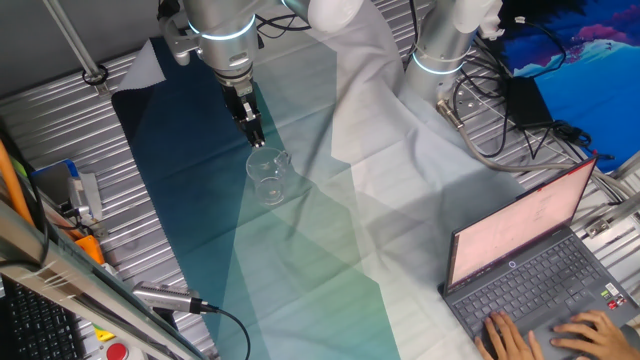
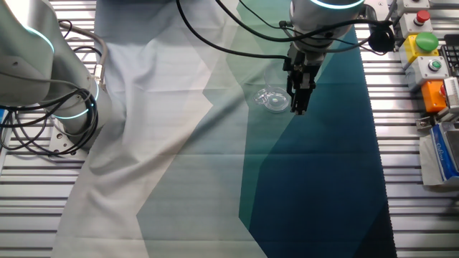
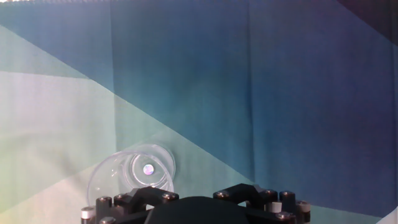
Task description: Pick up the cup
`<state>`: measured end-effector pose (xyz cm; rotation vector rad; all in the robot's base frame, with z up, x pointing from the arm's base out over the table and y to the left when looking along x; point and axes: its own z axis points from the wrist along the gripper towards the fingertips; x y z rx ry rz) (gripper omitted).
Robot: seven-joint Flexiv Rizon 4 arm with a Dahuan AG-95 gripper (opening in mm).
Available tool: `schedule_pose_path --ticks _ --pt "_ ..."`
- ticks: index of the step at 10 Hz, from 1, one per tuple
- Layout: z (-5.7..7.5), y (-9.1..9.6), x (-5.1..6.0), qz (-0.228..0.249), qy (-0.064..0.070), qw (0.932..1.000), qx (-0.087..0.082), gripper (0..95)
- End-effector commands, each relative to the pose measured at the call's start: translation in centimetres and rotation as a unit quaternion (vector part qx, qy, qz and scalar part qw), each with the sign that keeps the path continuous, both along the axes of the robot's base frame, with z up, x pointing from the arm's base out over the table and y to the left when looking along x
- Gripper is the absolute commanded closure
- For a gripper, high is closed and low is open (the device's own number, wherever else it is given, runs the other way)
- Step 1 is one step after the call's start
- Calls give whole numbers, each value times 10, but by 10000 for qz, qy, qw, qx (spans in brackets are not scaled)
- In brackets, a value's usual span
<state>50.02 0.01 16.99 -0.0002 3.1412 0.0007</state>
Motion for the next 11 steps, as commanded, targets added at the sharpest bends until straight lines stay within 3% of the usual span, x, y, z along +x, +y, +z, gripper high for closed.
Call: schedule_pose_path --ticks 1,11 --pt "0 0 0 43 -129 9999 60 950" --pt "0 0 0 43 -123 9999 53 950"
